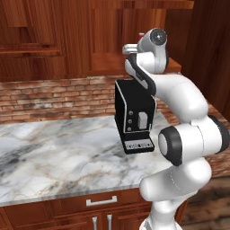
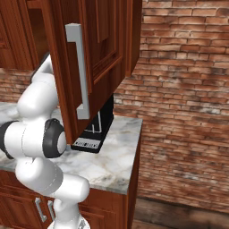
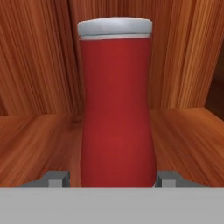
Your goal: Take 2 condiments from the cabinet and move them on the counter near the stove.Make sure the condiments are lined up with each other, next to each other.
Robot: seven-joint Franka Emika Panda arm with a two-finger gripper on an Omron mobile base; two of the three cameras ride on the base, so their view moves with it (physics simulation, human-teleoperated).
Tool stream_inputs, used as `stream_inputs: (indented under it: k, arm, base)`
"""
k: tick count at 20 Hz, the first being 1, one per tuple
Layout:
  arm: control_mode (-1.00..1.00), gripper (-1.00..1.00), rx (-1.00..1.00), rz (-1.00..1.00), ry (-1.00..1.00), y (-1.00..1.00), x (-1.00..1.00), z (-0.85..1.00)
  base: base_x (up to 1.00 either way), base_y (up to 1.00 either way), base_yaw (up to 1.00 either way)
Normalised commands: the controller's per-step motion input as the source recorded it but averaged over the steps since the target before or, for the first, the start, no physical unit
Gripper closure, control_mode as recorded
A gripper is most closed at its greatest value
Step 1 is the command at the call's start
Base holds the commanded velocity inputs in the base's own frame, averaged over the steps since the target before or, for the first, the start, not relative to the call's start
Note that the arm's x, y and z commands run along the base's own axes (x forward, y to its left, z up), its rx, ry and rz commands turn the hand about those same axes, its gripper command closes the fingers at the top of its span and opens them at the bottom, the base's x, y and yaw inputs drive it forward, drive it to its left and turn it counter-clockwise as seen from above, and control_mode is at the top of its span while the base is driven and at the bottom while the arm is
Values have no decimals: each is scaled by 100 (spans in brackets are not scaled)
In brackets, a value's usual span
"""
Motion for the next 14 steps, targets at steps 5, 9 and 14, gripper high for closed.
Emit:
stream_inputs:
  k: [5, 9, 14]
  arm:
    - [-100, 100, 0, 0, 0, 0, 8, -7]
    - [-100, 100, 0, 0, 0, 0, 5, -2]
    - [-100, 100, 0, 0, 0, 0, 0, 0]
  base:
    - [0, 0, 0]
    - [0, 0, 0]
    - [0, 0, 0]
